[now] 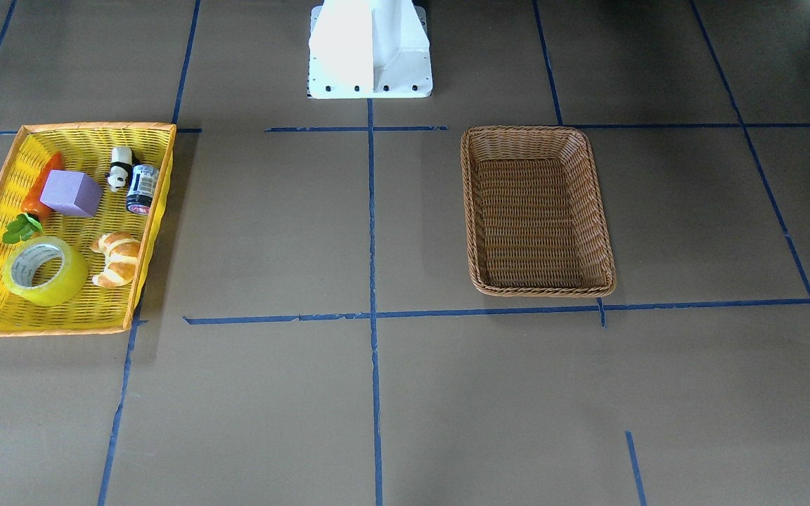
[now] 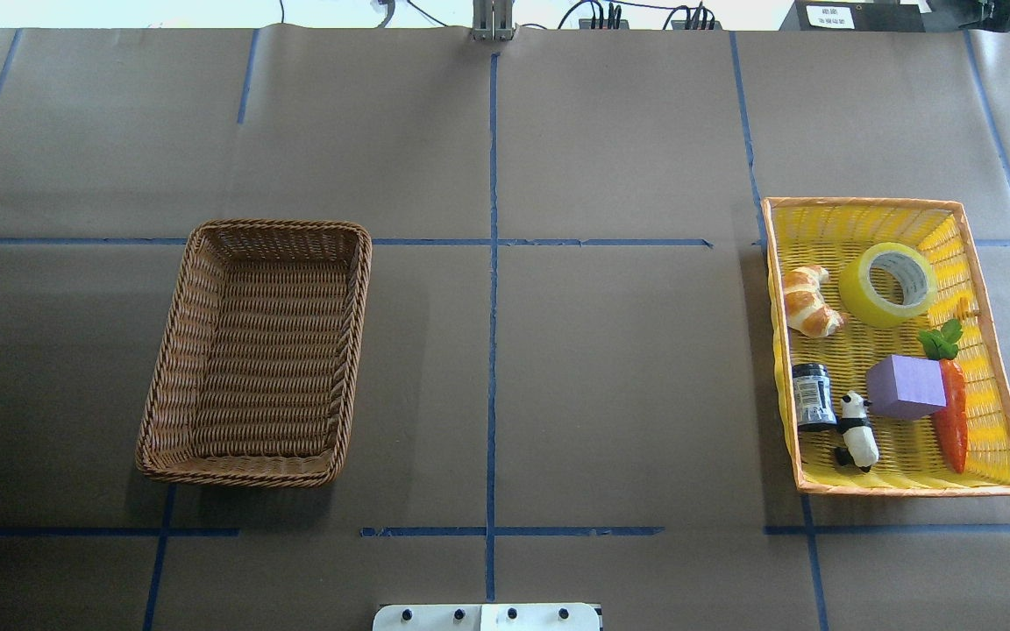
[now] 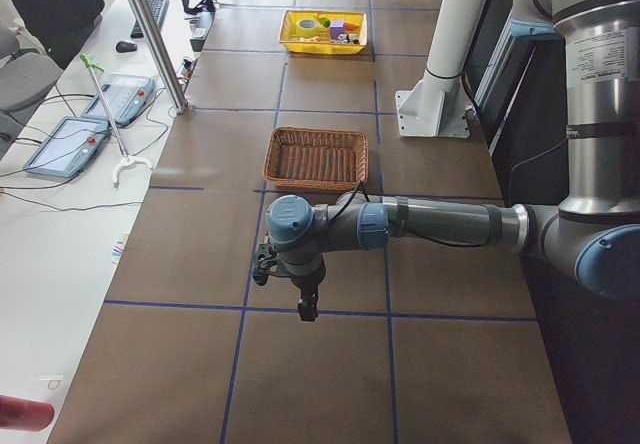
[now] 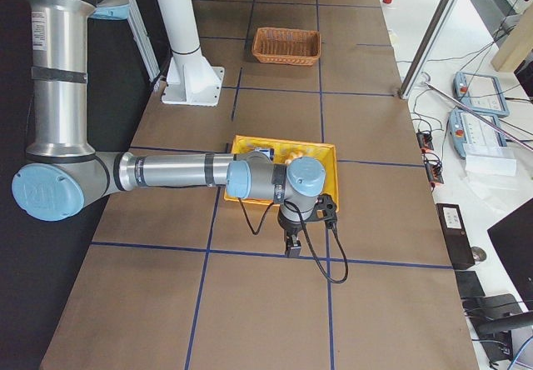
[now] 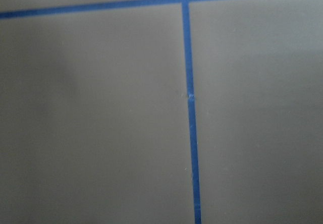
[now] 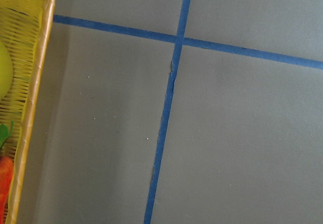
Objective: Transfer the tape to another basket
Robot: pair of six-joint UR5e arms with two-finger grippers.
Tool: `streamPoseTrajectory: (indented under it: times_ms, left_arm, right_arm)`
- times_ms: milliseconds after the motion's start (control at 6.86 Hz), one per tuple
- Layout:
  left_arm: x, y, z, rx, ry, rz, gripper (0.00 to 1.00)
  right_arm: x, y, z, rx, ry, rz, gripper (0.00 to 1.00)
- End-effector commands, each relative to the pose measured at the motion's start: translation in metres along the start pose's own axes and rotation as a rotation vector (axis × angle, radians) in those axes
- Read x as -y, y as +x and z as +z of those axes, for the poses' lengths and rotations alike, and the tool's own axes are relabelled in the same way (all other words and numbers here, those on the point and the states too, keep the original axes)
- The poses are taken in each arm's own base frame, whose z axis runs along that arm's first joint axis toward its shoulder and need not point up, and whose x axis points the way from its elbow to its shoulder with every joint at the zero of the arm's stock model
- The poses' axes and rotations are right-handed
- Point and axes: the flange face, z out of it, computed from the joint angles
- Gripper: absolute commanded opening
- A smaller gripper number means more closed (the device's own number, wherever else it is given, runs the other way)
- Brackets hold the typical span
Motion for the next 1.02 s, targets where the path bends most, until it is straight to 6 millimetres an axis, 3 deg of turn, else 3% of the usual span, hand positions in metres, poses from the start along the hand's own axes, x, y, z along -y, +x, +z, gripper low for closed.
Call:
streamPoseTrajectory:
  times_ms: [0,146,438,583,875]
  left_arm:
    - [-0.003,0.002,0.000,-0.005,0.004,0.009,1.00]
    - [-0.001,0.008,-0.006,0.006,0.019,0.024,1.00]
    - [0.032,0.032,-0.032,0.009,0.081,0.082,1.00]
    - [0.044,0.040,-0.043,0.012,0.105,0.103,1.00]
    - [0.054,0.049,-0.052,0.009,0.124,0.122,1.00]
  right_arm:
    - [0.000,0.000,-0.003,0.000,0.006,0.001,1.00]
    - [0.005,-0.007,-0.011,-0.002,0.022,-0.011,1.00]
    - [0.016,-0.036,-0.037,0.002,0.081,0.020,1.00]
    - [0.025,-0.074,-0.042,0.008,0.100,0.083,1.00]
    - [0.057,-0.135,-0.005,0.050,0.174,0.091,1.00]
